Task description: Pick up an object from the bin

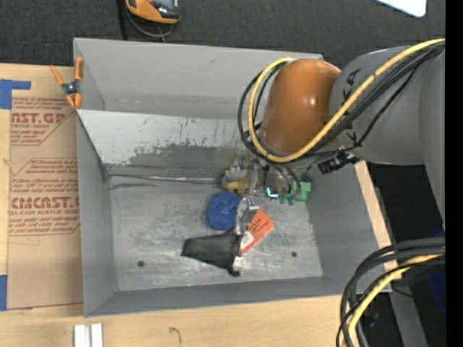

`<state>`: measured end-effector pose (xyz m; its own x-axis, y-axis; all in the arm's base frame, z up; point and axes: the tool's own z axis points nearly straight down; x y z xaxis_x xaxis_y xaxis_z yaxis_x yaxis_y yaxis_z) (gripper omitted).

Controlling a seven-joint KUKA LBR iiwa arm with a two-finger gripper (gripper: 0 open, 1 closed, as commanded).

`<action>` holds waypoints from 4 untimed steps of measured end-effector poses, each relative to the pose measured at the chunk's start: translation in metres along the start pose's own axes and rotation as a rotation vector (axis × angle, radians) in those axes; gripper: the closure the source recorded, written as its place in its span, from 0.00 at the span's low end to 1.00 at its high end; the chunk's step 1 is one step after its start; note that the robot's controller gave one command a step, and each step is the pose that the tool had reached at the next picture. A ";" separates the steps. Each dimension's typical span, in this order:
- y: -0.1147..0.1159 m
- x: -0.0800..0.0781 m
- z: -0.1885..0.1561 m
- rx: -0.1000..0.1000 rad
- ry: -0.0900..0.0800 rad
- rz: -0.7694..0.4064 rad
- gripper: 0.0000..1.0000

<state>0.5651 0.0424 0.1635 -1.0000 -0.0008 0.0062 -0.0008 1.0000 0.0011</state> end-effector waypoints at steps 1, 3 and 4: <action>0.000 -0.002 -0.004 0.000 -0.007 0.000 0.00; -0.022 0.028 0.085 -0.008 -0.038 0.246 1.00; -0.021 0.036 0.090 -0.004 -0.006 0.243 0.00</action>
Offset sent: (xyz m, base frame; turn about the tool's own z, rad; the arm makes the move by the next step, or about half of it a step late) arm -0.0322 0.0126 -0.0904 -0.0189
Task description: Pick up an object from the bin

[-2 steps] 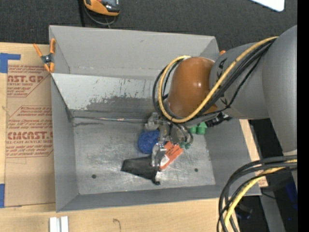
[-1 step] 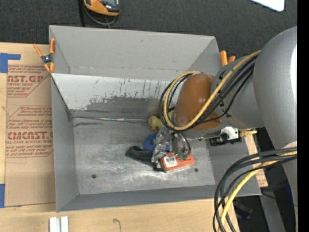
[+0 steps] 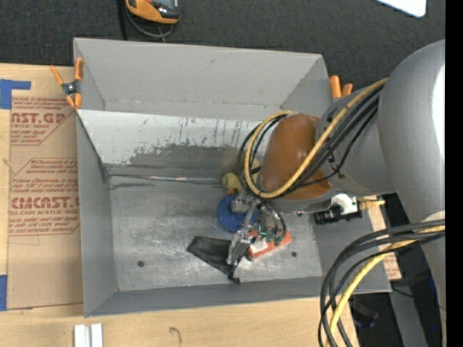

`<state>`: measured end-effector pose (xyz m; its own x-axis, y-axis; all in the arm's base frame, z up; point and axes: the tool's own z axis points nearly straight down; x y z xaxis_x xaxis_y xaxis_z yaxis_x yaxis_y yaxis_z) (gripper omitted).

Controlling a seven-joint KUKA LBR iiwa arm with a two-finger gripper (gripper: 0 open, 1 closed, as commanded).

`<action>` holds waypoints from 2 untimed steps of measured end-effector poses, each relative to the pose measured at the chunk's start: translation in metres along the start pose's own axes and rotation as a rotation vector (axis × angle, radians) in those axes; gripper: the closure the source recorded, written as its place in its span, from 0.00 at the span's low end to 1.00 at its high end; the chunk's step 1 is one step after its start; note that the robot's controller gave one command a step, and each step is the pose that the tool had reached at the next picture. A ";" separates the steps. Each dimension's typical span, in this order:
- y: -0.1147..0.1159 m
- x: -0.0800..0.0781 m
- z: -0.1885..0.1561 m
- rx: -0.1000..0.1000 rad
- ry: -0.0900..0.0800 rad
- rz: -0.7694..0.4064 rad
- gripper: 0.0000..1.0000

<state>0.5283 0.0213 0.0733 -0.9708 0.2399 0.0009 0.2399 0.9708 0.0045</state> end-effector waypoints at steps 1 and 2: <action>0.000 0.000 0.000 0.000 -0.001 0.000 0.00; 0.000 0.000 0.000 0.000 -0.001 0.000 0.00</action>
Offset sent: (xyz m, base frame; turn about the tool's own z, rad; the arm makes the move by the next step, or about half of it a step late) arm -0.0393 0.0583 0.0040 -0.0488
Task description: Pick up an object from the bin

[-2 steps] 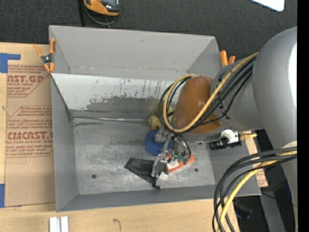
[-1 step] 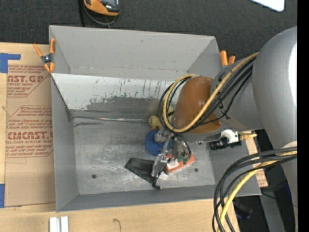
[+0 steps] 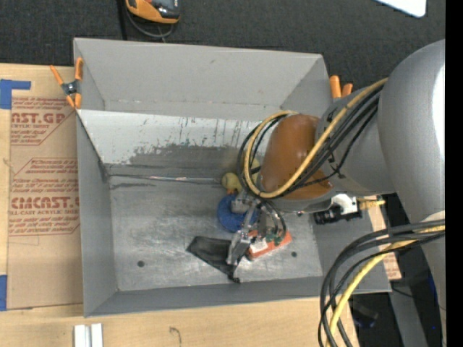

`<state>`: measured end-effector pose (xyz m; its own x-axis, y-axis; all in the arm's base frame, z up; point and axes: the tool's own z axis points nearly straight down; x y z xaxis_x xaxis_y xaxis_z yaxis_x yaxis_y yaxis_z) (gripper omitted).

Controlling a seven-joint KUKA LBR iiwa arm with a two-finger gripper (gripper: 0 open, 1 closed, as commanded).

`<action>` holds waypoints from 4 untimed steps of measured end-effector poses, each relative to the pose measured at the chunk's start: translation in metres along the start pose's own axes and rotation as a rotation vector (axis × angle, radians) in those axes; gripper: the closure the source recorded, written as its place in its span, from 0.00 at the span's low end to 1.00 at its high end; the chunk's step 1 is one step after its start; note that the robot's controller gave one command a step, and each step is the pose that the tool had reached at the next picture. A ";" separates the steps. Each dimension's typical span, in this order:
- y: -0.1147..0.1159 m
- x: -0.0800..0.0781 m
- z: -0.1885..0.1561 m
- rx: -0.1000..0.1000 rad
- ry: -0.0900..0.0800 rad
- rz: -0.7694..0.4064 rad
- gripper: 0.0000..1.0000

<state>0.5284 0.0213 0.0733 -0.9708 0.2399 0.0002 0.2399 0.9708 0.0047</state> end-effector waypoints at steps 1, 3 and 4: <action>0.006 -0.012 0.000 0.007 0.007 -0.052 0.00; 0.032 0.039 -0.015 0.003 0.001 0.062 0.00; 0.058 0.042 -0.007 0.005 -0.004 0.108 1.00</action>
Offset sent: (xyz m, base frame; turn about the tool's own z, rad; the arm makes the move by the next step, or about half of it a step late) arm -0.0430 0.0558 0.0061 0.0703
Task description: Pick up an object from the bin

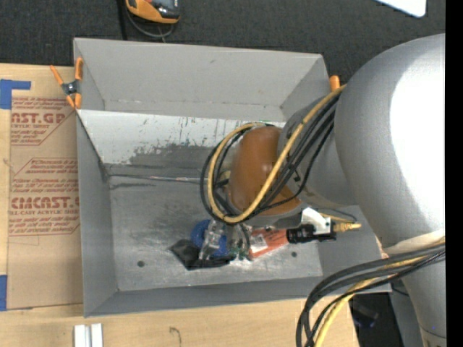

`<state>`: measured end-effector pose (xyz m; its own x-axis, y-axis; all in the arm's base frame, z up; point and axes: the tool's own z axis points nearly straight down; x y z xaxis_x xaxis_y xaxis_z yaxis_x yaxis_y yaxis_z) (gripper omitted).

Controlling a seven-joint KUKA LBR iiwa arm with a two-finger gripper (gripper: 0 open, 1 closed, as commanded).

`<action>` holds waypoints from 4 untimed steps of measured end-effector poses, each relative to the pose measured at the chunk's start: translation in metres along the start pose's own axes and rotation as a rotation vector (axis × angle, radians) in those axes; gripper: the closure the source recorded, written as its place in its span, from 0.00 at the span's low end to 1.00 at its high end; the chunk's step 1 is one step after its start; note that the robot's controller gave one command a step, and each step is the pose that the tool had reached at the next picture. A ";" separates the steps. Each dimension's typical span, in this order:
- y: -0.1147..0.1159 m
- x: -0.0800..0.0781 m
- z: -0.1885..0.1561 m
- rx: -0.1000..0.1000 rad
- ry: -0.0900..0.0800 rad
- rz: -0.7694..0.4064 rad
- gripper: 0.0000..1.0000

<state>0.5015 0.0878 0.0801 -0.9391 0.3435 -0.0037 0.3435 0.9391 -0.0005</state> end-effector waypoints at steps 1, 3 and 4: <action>0.000 0.000 0.000 0.000 0.000 -0.001 1.00; 0.000 -0.002 -0.058 0.002 0.009 0.002 1.00; 0.002 -0.006 -0.099 -0.004 -0.002 0.000 1.00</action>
Offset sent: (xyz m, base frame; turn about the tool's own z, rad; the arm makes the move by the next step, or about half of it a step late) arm 0.0053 -0.0016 0.0890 0.0046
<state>0.5071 0.0878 0.1793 -0.9392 0.3433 -0.0054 0.3433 0.9392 0.0032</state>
